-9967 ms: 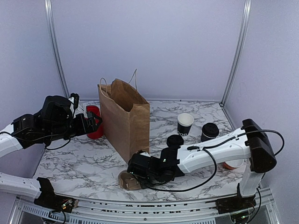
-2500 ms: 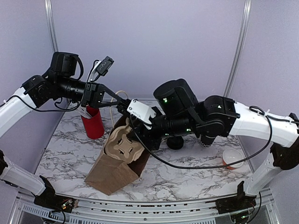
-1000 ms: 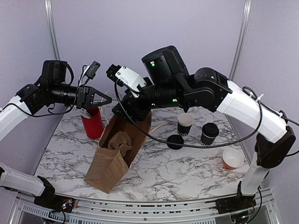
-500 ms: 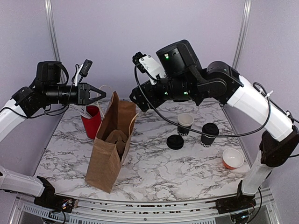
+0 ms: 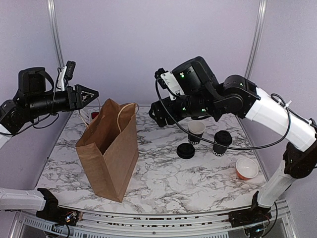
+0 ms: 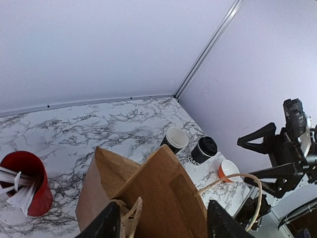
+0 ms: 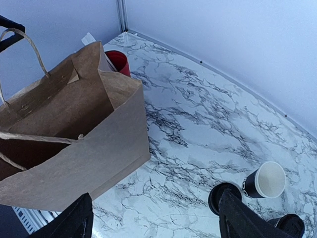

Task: Pack the takeout coffee

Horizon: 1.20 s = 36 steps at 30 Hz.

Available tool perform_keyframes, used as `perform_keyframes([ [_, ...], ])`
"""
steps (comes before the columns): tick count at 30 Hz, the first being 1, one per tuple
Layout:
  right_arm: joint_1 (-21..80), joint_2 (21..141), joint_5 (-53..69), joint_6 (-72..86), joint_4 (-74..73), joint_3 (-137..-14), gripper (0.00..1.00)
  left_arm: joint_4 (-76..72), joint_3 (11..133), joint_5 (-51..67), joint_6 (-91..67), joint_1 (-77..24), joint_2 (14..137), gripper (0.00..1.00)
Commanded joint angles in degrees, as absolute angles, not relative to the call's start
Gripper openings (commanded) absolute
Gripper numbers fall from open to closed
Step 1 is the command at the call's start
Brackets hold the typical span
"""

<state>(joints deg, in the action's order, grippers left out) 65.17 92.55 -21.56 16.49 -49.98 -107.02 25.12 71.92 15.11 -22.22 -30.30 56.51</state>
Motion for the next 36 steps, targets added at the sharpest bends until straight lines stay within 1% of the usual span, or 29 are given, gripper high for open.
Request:
perform_keyframes([
  [1, 64.9, 89.2, -22.0, 19.4, -47.5, -104.7, 0.85, 29.7, 71.7, 11.9, -23.0, -30.0, 53.7, 0.69],
  [4, 64.8, 88.2, -22.4, 20.0, -46.6, -102.9, 0.85, 32.8, 72.3, 9.9, -23.0, -30.0, 52.3, 0.76],
  [9, 64.3, 86.0, -23.7, 21.2, -45.5, -98.7, 0.86, 37.6, 72.2, 10.8, -22.2, -30.0, 50.2, 0.92],
  [10, 63.7, 85.4, -23.5, 21.4, -45.1, -97.6, 0.86, 38.4, 72.0, 11.5, -22.2, -30.0, 49.8, 0.93],
  [13, 61.7, 82.7, -22.3, 22.2, -43.1, -93.1, 0.86, 40.5, 70.7, 13.8, -23.0, -30.1, 48.5, 0.93],
  [15, 60.2, 81.0, -20.9, 22.8, -41.8, -90.1, 0.86, 41.4, 69.2, 14.4, -23.8, -30.1, 47.4, 0.9],
  [18, 58.3, 78.6, -19.0, 23.4, -39.8, -86.1, 0.86, 42.3, 67.0, 16.6, -25.3, -30.3, 45.8, 0.8],
  [22, 57.2, 77.3, -18.2, 24.2, -39.2, -83.1, 0.86, 44.1, 65.7, 16.0, -27.0, -31.3, 45.3, 0.65],
  [24, 57.2, 76.8, -18.5, 24.5, -39.2, -82.0, 0.86, 44.9, 65.5, 15.5, -27.7, -31.9, 45.4, 0.55],
  [27, 57.0, 76.2, -18.9, 25.3, -39.1, -80.5, 0.86, 45.9, 65.4, 14.4, -28.5, -32.9, 45.6, 0.45],
  [30, 57.0, 75.6, -19.4, 25.7, -39.1, -79.1, 0.86, 46.1, 65.5, 13.9, -28.7, -34.2, 46.8, 0.39],
  [35, 57.0, 74.9, -20.0, 26.6, -39.4, -77.7, 0.86, 46.4, 66.8, 12.0, -28.3, -36.5, 50.0, 0.32],
  [36, 57.0, 74.8, -20.4, 26.8, -39.6, -77.5, 0.86, 46.4, 67.0, 11.5, -28.3, -36.6, 50.5, 0.3],
])
